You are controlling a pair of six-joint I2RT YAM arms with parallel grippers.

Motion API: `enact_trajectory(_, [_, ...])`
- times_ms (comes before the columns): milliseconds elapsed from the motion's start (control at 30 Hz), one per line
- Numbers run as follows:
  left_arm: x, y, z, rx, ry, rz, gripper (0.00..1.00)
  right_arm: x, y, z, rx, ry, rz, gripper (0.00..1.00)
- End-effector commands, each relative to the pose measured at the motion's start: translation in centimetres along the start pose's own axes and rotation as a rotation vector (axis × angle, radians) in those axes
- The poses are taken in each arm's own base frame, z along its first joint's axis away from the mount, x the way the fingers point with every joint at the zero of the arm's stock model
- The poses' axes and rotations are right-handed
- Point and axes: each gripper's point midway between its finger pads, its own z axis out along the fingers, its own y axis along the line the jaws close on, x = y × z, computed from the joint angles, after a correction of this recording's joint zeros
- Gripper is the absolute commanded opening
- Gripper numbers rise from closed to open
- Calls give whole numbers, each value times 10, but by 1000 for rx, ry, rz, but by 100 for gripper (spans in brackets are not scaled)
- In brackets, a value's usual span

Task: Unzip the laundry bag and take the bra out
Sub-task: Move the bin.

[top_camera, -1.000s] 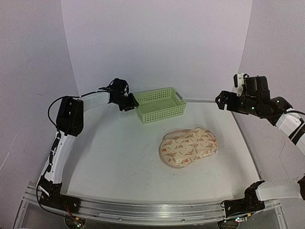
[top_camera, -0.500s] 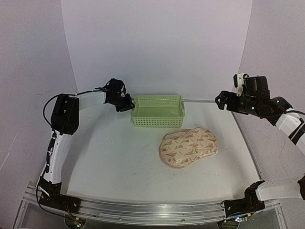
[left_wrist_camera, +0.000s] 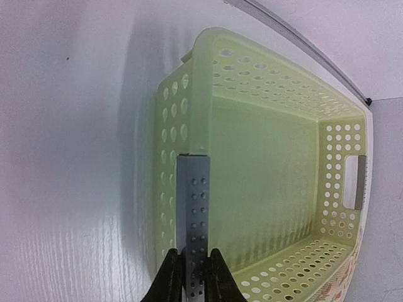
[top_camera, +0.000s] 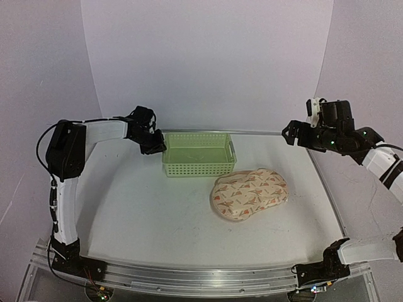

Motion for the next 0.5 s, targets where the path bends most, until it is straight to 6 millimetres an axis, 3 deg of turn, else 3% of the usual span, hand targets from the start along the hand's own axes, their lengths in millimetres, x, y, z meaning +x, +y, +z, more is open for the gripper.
enact_trajectory(0, [-15, -14, -53, 12, -108, 16, 0, 2, 13, 6, -62, 15, 5, 98])
enact_trajectory(300, [14, 16, -112, -66, -188, -70, 0, 31, 48, 27, -228, 150, -16, 98])
enact_trajectory(467, [36, 32, -137, -84, -223, -140, 0, 57, 84, 36, -320, 232, -40, 97])
